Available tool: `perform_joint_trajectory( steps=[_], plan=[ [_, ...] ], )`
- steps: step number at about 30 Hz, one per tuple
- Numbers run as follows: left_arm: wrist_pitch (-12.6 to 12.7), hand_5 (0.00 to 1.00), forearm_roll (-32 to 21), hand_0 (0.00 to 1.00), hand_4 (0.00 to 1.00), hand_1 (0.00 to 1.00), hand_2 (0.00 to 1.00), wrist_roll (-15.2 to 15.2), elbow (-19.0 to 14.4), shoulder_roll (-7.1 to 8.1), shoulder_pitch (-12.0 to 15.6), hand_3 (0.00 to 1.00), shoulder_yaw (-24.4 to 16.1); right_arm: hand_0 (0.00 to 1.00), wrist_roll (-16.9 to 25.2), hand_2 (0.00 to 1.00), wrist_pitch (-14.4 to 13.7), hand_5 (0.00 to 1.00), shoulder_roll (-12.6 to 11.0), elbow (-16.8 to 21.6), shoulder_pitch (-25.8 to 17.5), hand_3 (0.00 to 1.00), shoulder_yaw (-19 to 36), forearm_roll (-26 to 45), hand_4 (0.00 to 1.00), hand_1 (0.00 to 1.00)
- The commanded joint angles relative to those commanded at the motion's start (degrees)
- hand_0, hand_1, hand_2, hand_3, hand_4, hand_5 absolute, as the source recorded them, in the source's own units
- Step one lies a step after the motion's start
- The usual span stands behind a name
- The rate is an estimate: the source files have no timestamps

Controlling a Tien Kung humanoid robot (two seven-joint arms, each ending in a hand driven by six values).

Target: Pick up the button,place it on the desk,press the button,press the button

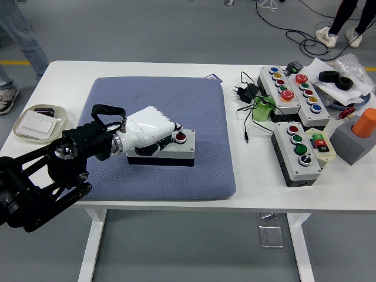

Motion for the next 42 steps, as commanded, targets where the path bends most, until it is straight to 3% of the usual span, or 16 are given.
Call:
perform_joint_trajectory(
  steps=[15,23,35,42],
  plan=[
    [-1.19,0.002,0.0,0.053,0.304,0.002,0.004,0.29,1.72,-0.63,0.28,0.714,1.28,0.627,0.01,0.539,0.05,0.022,-0.08,0.0,-0.18,0.582,-0.04,-0.23,0.28,0.477],
    [0.02,0.002,0.0,0.053,0.303,0.002,0.004,-0.07,1.29,-0.64,0.76,0.715,-1.61,0.627,-0.07,0.539,0.04,0.022,-0.08,0.0,-0.28,0.582,-0.05,-0.24,0.28,0.477],
    [0.76,0.002,-2.14,0.052,0.309,0.002,0.003,-0.26,-5.81,1.25,2.27,0.718,-11.64,0.627,-0.23,0.539,0.06,0.022,-0.04,0.0,-0.43,0.582,0.27,-0.58,0.279,0.477],
    [4.13,0.002,-7.33,0.052,0.306,0.002,0.002,0.18,-3.35,1.32,3.43,0.718,-19.09,0.627,-0.31,0.539,0.02,0.022,-0.02,0.0,-0.4,0.582,0.62,-0.96,0.28,0.477]
  ],
)
